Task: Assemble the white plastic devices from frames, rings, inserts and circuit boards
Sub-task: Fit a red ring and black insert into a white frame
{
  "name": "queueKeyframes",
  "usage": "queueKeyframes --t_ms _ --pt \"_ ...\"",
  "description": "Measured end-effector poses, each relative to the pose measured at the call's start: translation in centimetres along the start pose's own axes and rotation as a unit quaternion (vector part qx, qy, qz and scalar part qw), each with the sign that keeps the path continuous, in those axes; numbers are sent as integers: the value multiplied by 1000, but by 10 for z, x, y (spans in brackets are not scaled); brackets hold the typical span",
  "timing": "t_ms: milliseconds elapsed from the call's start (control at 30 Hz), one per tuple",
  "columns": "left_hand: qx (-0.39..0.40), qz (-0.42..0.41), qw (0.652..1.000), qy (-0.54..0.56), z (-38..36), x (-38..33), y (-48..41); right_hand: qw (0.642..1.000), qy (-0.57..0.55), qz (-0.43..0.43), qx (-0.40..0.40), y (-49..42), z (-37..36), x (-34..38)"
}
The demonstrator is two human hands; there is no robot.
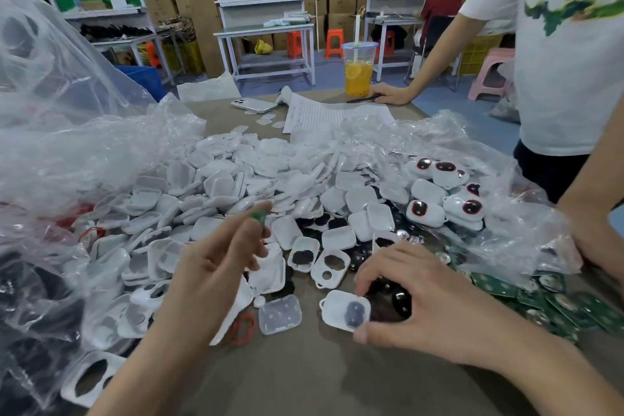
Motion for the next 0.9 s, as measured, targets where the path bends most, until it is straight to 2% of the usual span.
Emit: queueKeyframes --t_ms 100,233,433,600,767,900 --pt "5 -34 994 -104 -10 -7 9 1000 3 2 16 1 -4 -2" --pt "38 -153 958 -240 -27 -16 26 1000 -8 -18 18 0 -8 -4" --pt "99 -174 938 -282 -43 -13 37 999 -16 2 32 -3 -14 0" --pt "171 -156 929 -289 -56 -7 39 999 -29 -1 37 -5 -14 -1" --pt "149 -98 954 -239 -51 -2 34 999 -37 -4 37 -6 -15 -3" --pt "154 -135 938 -279 -59 -8 36 998 -40 -6 38 -7 -16 -5"
Point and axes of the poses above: each hand's wrist, its own y-axis away from the middle knuckle, its own z-axis out of the back of the hand, x = y × z, the point moved 7 cm from there along -y, towards the middle knuckle, and after that the axes turned 6 degrees about -y, right-handed, at the moved point
